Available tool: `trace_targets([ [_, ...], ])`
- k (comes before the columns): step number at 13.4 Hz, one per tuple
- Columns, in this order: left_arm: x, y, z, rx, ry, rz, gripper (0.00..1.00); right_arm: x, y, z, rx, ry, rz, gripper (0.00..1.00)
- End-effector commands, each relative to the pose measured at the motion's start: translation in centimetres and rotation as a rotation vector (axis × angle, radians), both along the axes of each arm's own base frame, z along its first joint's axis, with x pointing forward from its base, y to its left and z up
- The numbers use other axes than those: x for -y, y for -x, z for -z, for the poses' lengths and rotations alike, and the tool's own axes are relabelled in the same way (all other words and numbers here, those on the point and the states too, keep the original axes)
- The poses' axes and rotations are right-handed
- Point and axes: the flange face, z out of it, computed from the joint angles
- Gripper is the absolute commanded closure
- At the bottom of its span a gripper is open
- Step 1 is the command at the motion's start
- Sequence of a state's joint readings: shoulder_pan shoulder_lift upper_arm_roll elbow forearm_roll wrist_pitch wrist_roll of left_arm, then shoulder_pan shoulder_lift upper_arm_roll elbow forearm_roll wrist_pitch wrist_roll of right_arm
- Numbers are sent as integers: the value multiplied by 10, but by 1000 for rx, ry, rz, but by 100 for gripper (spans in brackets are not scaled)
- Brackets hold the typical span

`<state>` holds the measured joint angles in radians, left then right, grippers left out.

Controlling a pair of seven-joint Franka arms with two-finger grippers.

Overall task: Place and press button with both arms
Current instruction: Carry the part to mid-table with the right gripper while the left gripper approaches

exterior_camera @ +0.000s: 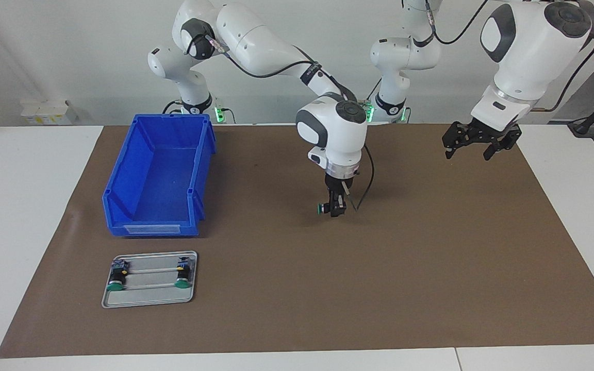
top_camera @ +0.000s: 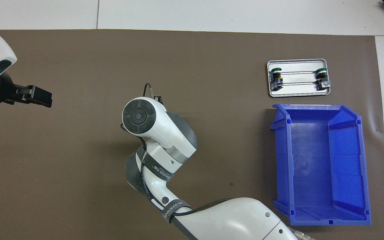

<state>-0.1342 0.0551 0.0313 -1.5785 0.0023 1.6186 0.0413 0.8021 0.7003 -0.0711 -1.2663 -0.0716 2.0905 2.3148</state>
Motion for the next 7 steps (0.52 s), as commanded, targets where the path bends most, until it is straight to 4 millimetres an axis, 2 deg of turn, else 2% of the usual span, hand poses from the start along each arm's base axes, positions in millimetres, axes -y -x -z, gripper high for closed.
trace_targets([
  [1, 18, 8, 0, 24, -9, 22, 0, -25, 10, 0, 38, -42, -9, 100],
  [2, 20, 5, -1, 52, -4, 43, 0, -32, 14, 8, 41, -44, -9, 100],
  [3, 25, 3, 4, 74, 6, 67, 0, -40, 22, 26, 33, -32, -7, 100],
  [4, 27, 5, 13, 97, 12, 125, 0, -53, 33, 48, 28, -16, -16, 100],
  [5, 33, 11, 23, 109, 25, 191, 0, -59, 37, 62, 30, -16, -17, 100],
  [7, 35, 15, 40, 127, 65, 251, 0, -59, 38, 69, 21, -3, -17, 100],
])
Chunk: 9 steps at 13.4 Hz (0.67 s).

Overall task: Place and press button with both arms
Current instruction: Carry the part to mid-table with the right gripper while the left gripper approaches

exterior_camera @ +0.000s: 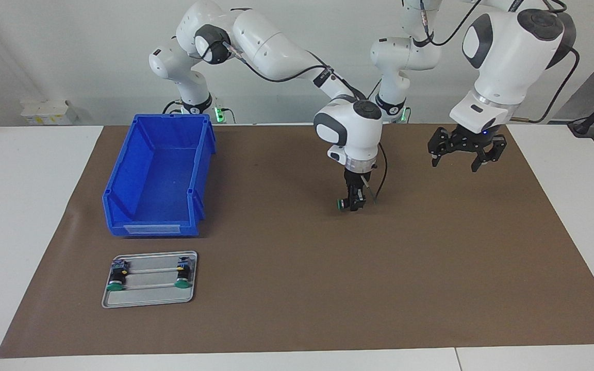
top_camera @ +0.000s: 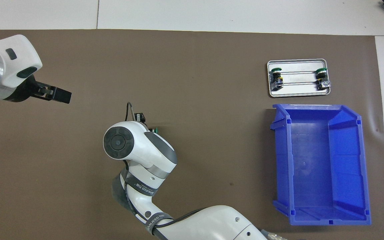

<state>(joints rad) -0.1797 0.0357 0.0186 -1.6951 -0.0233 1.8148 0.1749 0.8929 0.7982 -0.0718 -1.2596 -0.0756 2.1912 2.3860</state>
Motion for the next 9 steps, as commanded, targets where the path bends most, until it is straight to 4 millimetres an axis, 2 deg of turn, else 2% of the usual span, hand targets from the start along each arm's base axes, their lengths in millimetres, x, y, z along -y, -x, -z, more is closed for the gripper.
trace_targets([
  [1, 0, 15, 16, 47, 35, 98, 0, -7, 0, 6, 14, 7, 10, 100],
  [2, 1, 12, 23, 60, 38, 153, 0, -11, 4, 6, 16, 4, 2, 100],
  [3, 3, 8, 28, 87, 47, 213, 0, -11, 5, 7, 15, 3, 4, 87],
  [4, 5, 6, 36, 101, 65, 245, 0, -11, 5, 6, 19, 5, 1, 6],
  [5, 7, 3, 44, 108, 82, 270, 0, -11, 4, -5, 44, 6, -20, 0],
  [7, 21, -4, 65, 118, 81, 375, 0, -3, -2, -32, 65, 2, -29, 0],
  [9, 26, -9, 87, 131, 63, 495, 0, 10, -2, -52, 69, 10, -94, 0],
])
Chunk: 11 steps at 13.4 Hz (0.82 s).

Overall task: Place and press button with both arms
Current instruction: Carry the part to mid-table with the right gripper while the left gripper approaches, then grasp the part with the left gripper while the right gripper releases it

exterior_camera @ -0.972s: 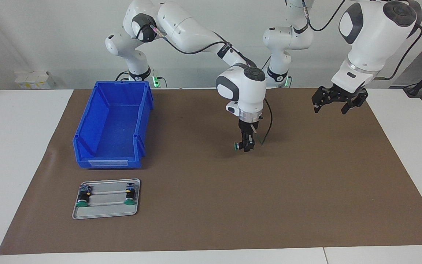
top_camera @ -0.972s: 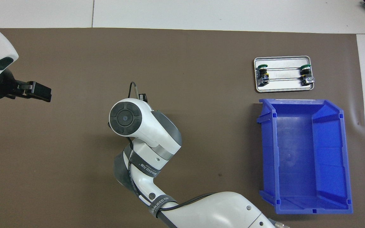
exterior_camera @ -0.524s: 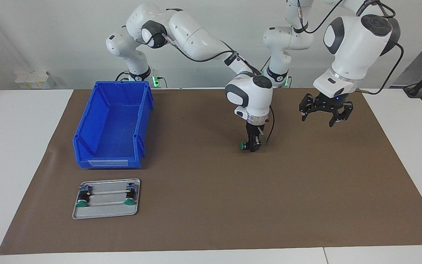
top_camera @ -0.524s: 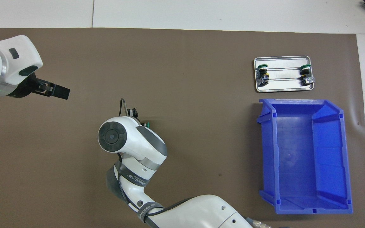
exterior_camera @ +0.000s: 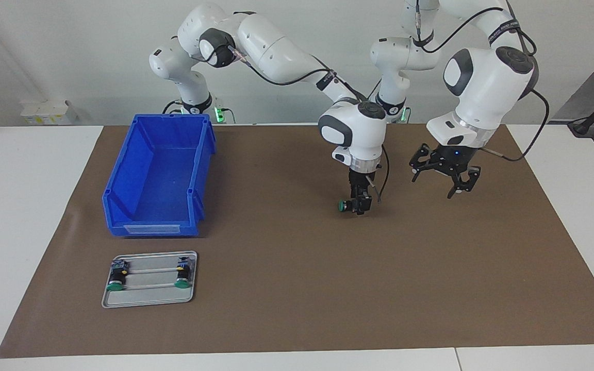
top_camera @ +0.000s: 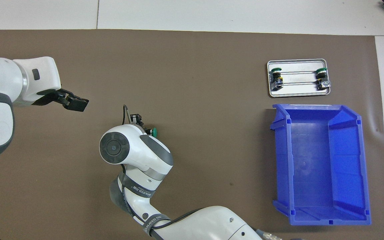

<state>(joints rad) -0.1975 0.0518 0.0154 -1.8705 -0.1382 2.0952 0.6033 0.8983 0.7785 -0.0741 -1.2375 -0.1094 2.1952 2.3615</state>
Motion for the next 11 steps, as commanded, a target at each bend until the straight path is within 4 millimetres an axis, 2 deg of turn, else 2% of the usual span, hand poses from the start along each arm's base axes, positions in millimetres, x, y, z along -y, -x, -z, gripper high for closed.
trace_targets([
  [1, 20, -2, 29, 39, -5, 157, 0, 27, -2, -31, 12, 33, -80, 0],
  [2, 32, -1, 42, 61, -6, 192, 0, 43, -4, -36, 5, 51, -120, 0],
  [3, 35, 0, 49, 85, -8, 201, 0, 63, -8, -45, 2, 64, -155, 0],
  [5, 54, 5, 60, 102, -18, 285, 0, 114, -12, -73, -4, 89, -240, 0],
  [6, 64, 6, 73, 86, -25, 320, 0, 140, -16, -88, -3, 98, -281, 0],
  [7, 81, 11, 81, 79, -28, 359, 0, 166, -20, -100, -6, 112, -324, 0],
  [8, 87, 14, 90, 68, -33, 387, 0, 190, -27, -110, -8, 125, -363, 0],
  [10, 116, 24, 109, 54, -37, 446, 0, 238, -42, -129, -2, 156, -457, 0],
  [11, 124, 26, 120, 59, -39, 458, 0, 263, -53, -132, -14, 181, -514, 0],
])
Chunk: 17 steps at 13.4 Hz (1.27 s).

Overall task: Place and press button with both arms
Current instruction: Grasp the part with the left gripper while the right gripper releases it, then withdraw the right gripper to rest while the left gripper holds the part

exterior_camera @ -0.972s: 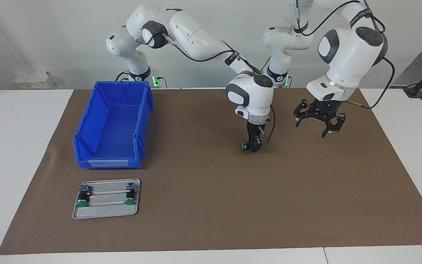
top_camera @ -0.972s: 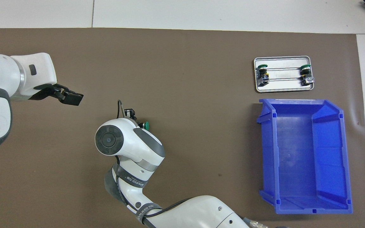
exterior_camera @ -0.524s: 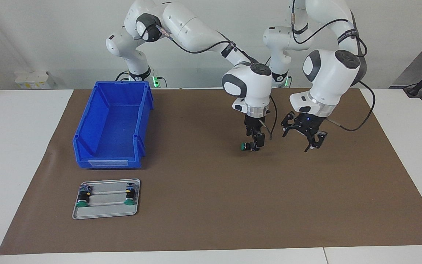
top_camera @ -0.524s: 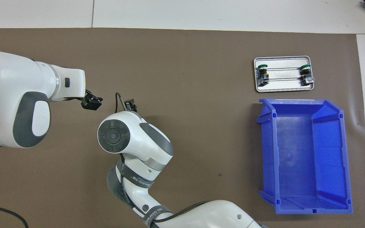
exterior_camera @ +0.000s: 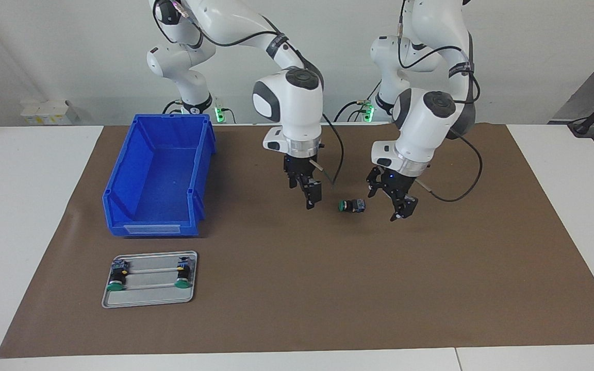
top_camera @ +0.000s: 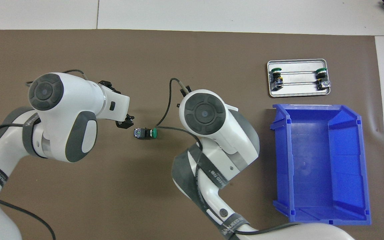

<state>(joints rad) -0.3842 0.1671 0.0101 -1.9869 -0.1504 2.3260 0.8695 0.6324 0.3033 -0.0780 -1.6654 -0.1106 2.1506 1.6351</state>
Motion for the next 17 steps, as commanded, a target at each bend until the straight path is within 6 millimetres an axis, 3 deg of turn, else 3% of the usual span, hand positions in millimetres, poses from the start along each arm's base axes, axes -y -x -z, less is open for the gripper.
trace_targets([
  [1, 25, 10, 32, 4, -1, 54, 0, 66, -13, -10, -12, 65, -156, 0],
  [3, 37, 16, 53, -21, -13, 73, 0, 125, -33, -24, -11, 96, -250, 0],
  [5, 43, 19, 68, -43, -27, 89, 0, 172, -39, -39, -42, 93, -338, 0],
  [12, 51, 39, 79, -111, -86, 151, 0, 354, -15, -87, -208, 98, -626, 0],
  [14, 59, 46, 78, -138, -96, 172, 0, 375, -3, -115, -182, 106, -624, 0],
  [17, 59, 49, 79, -148, -102, 202, 0, 367, 11, -158, -216, 124, -736, 0],
])
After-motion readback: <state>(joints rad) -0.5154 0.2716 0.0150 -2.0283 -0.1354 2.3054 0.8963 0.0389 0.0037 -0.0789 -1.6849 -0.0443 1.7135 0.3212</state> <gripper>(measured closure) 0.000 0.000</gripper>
